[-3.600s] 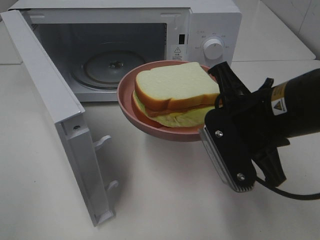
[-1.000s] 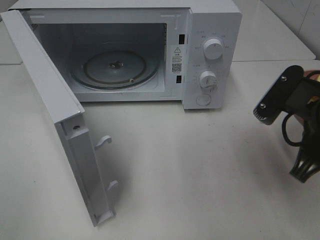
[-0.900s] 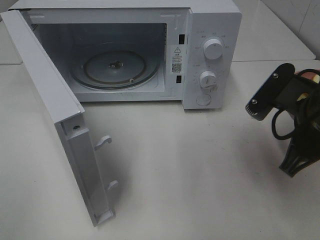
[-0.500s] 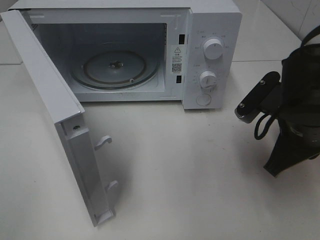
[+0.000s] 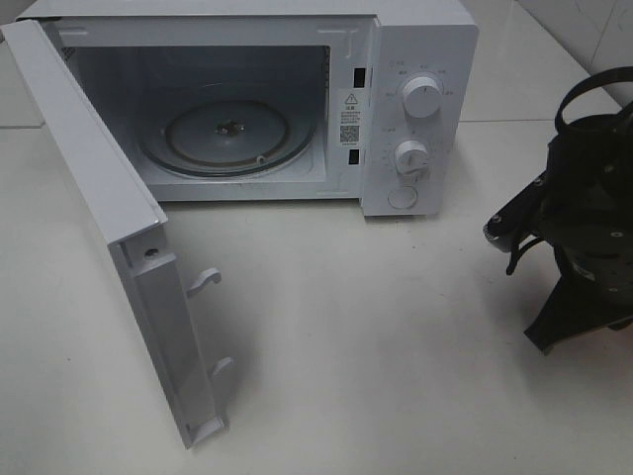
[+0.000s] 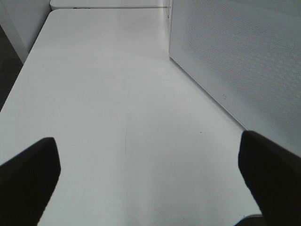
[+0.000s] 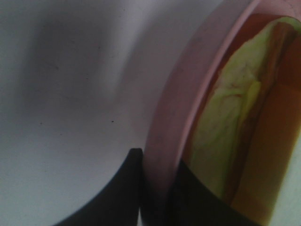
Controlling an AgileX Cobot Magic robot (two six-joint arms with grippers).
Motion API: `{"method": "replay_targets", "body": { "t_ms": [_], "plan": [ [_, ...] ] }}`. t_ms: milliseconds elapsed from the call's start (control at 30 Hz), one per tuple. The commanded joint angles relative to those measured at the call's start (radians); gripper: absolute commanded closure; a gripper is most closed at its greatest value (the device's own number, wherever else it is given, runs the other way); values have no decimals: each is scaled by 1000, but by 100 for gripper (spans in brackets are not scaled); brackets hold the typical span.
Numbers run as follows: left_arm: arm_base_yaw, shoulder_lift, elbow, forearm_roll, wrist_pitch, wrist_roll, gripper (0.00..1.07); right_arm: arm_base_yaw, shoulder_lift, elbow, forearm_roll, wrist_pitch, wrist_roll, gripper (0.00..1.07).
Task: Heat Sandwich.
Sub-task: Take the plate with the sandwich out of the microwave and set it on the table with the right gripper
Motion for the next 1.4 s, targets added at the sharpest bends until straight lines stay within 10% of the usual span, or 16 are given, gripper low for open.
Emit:
{"method": "replay_targets", "body": {
  "t_ms": [33, 1400],
  "plan": [
    [2, -16, 2, -3, -15, 0, 9, -22, 19, -8, -34, 11, 24, 104],
    [2, -16, 2, -3, -15, 0, 9, -69, 222, -8, -122, -66, 258, 93]
  ]
}}
